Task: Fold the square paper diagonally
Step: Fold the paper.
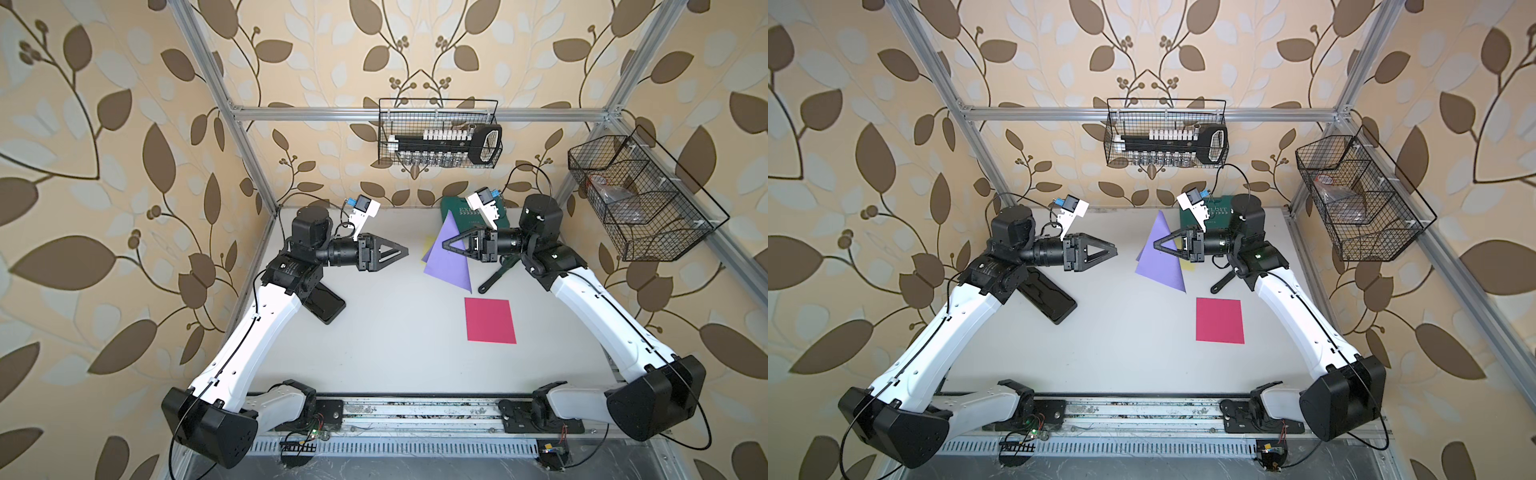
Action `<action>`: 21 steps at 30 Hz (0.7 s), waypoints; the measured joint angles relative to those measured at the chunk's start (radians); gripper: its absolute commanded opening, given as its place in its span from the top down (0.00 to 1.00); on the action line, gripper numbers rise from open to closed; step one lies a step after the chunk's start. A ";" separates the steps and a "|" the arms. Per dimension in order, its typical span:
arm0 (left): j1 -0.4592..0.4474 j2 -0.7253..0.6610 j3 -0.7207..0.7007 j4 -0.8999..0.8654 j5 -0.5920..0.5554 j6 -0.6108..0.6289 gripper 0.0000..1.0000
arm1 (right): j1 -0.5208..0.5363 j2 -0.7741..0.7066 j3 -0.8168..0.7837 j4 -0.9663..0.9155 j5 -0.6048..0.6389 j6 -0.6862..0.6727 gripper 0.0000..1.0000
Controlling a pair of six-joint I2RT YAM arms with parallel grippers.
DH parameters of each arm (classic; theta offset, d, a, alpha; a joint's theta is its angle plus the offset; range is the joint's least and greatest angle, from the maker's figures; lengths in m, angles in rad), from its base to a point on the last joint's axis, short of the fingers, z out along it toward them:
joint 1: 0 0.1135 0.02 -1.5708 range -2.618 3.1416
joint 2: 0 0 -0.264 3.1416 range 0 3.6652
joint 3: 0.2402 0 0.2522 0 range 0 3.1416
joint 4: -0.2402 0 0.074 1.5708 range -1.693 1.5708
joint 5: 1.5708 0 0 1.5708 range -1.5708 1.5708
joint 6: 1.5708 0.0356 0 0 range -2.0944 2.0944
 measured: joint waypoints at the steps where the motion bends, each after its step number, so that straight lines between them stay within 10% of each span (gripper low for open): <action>1: -0.012 0.000 0.000 0.006 0.000 0.008 0.28 | 0.001 0.001 0.000 -0.005 -0.008 -0.008 0.86; 21: -0.117 0.131 0.090 -0.120 -0.028 0.202 0.42 | 0.063 0.049 0.061 -0.059 -0.031 -0.081 0.85</action>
